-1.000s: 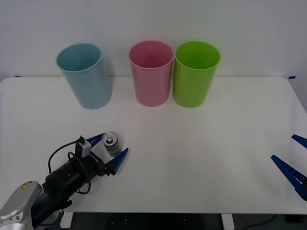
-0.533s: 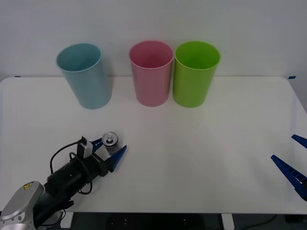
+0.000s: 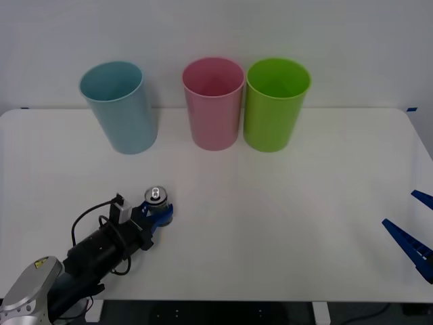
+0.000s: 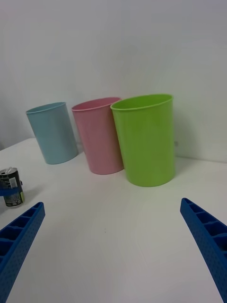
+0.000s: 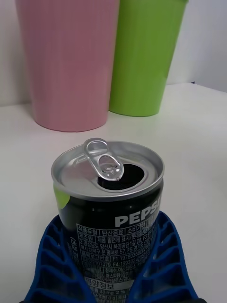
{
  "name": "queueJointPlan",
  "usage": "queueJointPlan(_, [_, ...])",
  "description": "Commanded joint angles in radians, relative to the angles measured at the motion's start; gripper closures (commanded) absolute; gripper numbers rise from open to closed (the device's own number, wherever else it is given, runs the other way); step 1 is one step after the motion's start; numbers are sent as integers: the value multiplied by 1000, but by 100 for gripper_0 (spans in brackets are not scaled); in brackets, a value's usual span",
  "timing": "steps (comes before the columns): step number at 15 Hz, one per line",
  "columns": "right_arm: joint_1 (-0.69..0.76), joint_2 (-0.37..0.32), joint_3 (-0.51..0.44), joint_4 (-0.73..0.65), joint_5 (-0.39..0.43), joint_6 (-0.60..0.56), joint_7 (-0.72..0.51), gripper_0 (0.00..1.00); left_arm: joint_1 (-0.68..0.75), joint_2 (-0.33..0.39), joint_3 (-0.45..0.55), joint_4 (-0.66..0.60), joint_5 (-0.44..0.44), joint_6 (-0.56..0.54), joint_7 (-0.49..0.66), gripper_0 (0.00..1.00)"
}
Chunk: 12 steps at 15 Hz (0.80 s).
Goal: Grasp the object on the table and drop it into the matching bin: aluminum can to the light blue bin, PET bottle to the pink bin.
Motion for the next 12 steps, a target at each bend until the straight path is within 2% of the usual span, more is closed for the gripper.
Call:
queueJointPlan(1, [0,0,0,0,0,0,0,0,-1,0,2,-6,1,-1,-3,100])
queueJointPlan(6, [0,0,0,0,0,0,0,0,-13,0,11,-75,7,0,18,100])
queueJointPlan(12, [0,0,0,0,0,0,0,0,-21,1,40,-167,103,0,71,100])
